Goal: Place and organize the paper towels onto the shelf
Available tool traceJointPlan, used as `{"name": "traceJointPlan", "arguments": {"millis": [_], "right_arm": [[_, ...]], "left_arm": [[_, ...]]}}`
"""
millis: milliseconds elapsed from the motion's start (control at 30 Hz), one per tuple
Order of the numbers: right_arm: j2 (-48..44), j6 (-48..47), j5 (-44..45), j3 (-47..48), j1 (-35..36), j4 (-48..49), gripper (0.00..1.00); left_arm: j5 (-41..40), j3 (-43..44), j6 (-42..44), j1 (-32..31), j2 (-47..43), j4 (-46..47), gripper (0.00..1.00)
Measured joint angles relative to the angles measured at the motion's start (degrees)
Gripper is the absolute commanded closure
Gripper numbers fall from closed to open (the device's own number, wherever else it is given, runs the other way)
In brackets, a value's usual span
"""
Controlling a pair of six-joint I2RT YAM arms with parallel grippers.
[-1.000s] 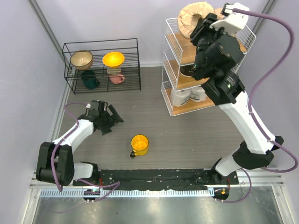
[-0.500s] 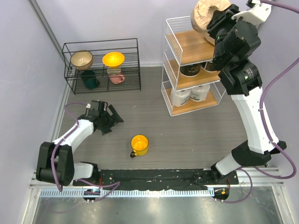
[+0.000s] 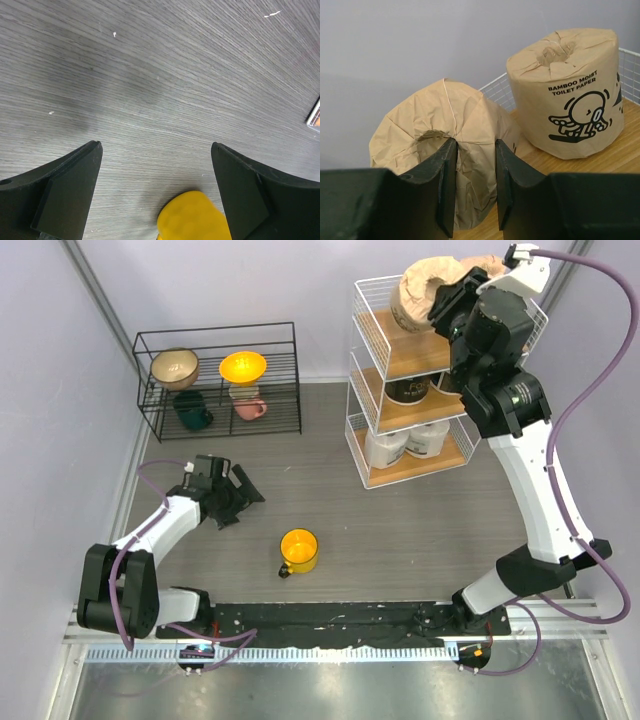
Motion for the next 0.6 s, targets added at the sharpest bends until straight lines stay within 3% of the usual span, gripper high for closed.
{"name": "traceJointPlan", "arguments": {"millis": [600], "right_arm": [[-5.6, 1.8, -0.9, -6.3, -0.4, -0.8, 0.68]], "left_arm": [[0.4, 0.0, 0.0, 0.0, 0.0, 0.0, 0.05]]}}
